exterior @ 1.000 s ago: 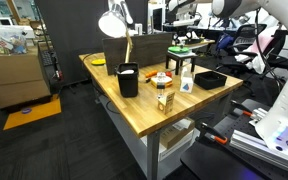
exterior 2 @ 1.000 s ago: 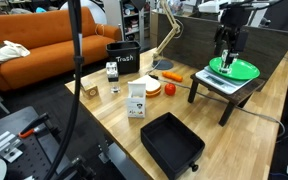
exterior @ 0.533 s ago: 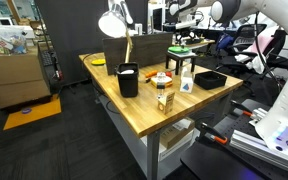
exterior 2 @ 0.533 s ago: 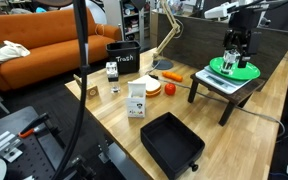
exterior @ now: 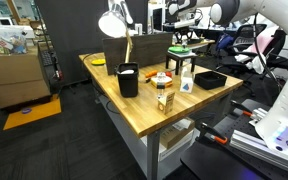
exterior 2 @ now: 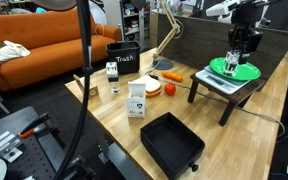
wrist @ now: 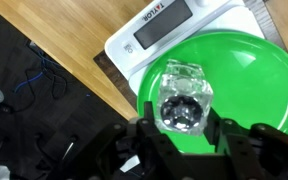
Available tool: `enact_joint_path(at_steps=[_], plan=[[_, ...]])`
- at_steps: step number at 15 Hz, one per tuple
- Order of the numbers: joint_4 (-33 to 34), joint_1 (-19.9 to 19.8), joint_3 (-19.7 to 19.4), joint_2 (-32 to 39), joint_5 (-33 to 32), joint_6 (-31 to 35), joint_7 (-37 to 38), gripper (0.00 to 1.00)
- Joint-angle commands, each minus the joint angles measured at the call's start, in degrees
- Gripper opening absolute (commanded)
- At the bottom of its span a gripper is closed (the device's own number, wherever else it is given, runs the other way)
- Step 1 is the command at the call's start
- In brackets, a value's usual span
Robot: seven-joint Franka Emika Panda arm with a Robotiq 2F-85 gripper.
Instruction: Remove the bottle from the green plate and put it on the table
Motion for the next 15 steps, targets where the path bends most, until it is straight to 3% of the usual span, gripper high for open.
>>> enact_joint_path(at_steps=[1,8,15], plan=[[2.51,0.17,-1.09,1.60,-1.21,2.31,0.72,0.19],[1.71,0.61,-1.24,1.68,-3.70,7.76,-0.05,0.18],[-0.32,1.11,1.31,-3.30,-1.65,8.92,-3.61,0.18]])
